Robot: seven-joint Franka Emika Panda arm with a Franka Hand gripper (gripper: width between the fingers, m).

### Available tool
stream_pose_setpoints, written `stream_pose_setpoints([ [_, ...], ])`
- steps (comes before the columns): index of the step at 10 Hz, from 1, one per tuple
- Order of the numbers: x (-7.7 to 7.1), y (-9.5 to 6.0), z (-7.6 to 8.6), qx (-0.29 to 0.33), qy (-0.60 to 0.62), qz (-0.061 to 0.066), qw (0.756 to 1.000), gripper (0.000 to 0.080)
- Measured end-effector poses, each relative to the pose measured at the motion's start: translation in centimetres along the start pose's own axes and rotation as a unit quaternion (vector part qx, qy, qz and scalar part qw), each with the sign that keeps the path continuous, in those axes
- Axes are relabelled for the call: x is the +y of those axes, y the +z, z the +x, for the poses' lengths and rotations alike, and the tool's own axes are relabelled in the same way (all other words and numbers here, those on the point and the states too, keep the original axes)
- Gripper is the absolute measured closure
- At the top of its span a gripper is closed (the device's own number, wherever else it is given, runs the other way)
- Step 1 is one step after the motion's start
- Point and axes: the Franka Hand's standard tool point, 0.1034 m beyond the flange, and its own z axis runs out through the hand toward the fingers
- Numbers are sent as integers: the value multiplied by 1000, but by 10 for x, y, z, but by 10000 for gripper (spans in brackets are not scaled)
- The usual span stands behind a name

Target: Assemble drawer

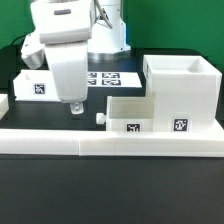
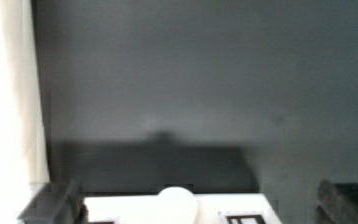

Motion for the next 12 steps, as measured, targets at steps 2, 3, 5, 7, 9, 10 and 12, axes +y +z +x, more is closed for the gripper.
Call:
stream_pose_setpoints([
  [2,-2,6,2,20,-8,7,1000,151],
  [3,-4,6,-4,19,-3,7,1000,151],
  [5,3,8,5,13,-18,-4,1000,151],
  [7,13,6,17,15,-33,-3,999,151],
  [9,22,5,26,16,-27,2,1000,151],
  [10,21,6,23,16,-25,2,1000,151],
  [12,20,7,22,16,-24,3,1000,151],
])
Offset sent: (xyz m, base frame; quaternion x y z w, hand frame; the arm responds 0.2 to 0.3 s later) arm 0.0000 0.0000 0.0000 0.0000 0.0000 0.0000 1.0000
